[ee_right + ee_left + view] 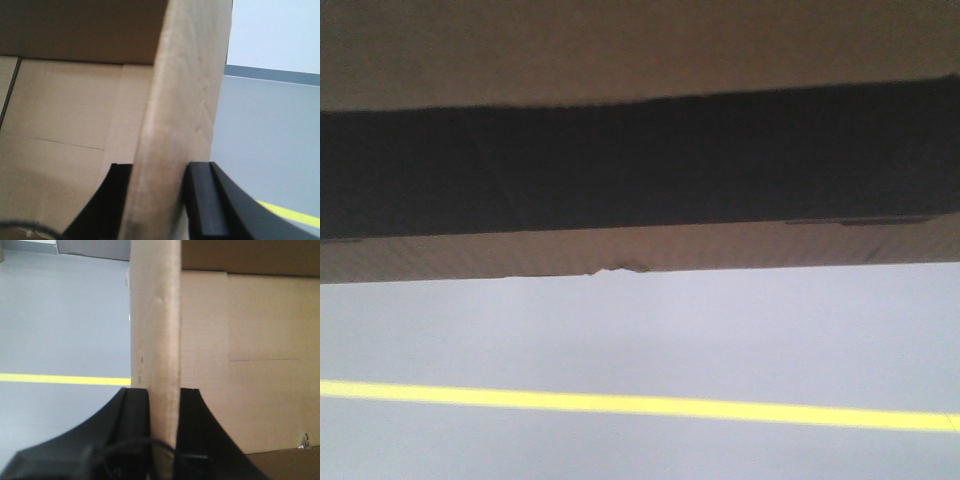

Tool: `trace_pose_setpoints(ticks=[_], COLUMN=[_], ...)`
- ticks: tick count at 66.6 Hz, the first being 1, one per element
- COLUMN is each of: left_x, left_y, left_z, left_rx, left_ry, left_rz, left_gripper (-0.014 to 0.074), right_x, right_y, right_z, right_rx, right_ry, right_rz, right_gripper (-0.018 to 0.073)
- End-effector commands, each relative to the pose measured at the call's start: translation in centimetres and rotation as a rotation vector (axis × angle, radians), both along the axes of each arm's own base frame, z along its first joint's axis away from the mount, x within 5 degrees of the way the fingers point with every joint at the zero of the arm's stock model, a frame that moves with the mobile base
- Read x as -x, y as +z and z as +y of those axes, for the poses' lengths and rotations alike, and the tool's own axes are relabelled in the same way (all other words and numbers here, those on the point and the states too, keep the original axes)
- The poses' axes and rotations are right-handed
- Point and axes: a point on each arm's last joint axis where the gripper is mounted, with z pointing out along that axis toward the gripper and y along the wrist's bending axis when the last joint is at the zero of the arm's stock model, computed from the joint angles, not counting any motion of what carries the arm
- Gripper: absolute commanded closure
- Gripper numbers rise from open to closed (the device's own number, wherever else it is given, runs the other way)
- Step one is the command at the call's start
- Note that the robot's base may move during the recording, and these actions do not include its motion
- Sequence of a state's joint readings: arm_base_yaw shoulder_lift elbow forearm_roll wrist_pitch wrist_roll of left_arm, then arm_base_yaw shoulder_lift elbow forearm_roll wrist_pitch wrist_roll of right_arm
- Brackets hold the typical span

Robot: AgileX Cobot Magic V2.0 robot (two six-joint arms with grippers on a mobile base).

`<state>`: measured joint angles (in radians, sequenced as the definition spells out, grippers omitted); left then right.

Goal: Grab box from left shelf to table start
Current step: 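Hold the box with both grippers while the base turns away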

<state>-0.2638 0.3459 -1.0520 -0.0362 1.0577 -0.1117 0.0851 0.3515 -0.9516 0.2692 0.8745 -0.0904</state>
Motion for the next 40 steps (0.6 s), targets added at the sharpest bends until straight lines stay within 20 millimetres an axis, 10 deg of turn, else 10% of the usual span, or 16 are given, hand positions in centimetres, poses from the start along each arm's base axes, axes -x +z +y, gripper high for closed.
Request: trace_pose_setpoints(ticks=[1,40], left_x=[0.27,0.27], left_y=[2.65,2.65], left_z=[0.08,0.07], left_rx=[0.071,0.072], left_ry=[-0.004,-0.005], left_rz=[-0.212,-0.212], left_gripper=[0.0696,0.0696], right_x=[-0.16,-0.16], right_y=[1.97,1.96], right_z=[-0.44,-0.44], right_rx=[-0.007,-0.007], right_ry=[-0.054,-0.053], right_rz=[-0.151,-0.150], right_gripper=[0.0503,0.0503])
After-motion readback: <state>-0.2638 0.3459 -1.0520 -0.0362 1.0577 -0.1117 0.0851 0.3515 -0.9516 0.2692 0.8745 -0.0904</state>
